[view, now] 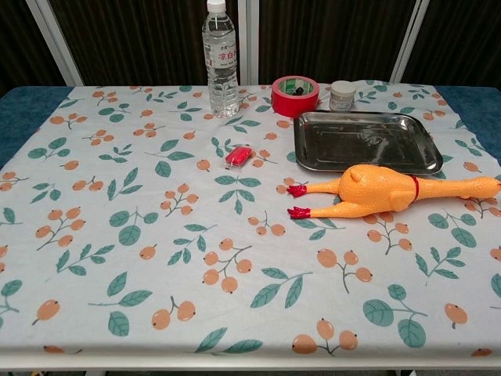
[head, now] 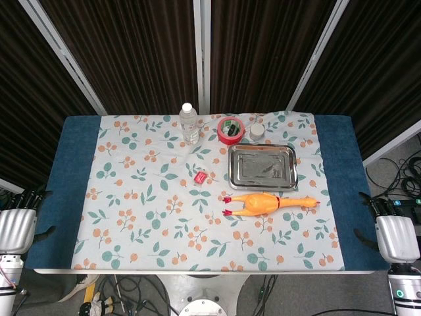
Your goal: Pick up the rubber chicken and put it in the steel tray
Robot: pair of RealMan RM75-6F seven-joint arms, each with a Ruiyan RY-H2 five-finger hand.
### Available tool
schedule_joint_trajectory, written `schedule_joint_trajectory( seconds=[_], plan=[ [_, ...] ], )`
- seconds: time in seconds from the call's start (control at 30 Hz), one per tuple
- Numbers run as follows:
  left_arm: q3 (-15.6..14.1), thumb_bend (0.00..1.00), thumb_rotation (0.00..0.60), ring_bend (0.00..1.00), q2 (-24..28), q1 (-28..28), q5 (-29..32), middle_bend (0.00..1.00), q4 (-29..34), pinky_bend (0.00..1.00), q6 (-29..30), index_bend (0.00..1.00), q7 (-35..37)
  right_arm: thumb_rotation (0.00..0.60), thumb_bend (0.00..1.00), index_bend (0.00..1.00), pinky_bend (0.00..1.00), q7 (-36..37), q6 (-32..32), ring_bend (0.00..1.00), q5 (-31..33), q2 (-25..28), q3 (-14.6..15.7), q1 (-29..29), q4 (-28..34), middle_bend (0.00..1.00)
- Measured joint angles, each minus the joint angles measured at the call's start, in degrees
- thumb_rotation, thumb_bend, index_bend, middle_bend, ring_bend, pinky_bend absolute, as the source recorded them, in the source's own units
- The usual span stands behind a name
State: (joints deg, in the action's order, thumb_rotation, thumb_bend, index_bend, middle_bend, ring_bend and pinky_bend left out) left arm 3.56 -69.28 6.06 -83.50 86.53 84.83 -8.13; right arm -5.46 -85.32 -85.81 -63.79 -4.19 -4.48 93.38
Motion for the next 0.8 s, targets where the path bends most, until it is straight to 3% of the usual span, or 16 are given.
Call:
schedule_joint_trajectory(
  seconds=[0.2,0.37,0.6,0.8],
  plan=[
    [0.10,0.03,0.600,0.17,-0.02,0.10,0.26,0.23,0.39,0.23,0.07,0.28,0.24,0.600,0.11,0.16,0.35,0.04,0.08,0.23,-0.43,0.03,-0.09,-0.35,0.14,0.33],
    [-0.16,0.03,0.600,0.17,-0.19,0.21,-0.54,0.23,0.26,0.23,0.08,0.28,0.94,0.600,0.11,0.08,0.35,0.06,1.33,0.23,-0.97,-0.79,-0.10,-1.43,-0.63,0.32],
    [-0.66,0.03,0.600,0.17,-0.05,0.28,-1.07,0.23,0.18,0.23,-0.33,0.28,1.84,0.600,0.10,0.08,0.35,-2.35,11.90,0.17,0.06,-3.81,-0.66,-7.57,-3.54,0.28],
    [-1.08,0.03,0.600,0.17,0.20,-0.12,-0.49,0.23,0.18,0.23,-0.84,0.28,2.59,0.600,0.15,0.20,0.36,-6.26,22.00,0.19,2.78,-10.50,-1.81,-14.76,-11.78,0.33]
  ],
)
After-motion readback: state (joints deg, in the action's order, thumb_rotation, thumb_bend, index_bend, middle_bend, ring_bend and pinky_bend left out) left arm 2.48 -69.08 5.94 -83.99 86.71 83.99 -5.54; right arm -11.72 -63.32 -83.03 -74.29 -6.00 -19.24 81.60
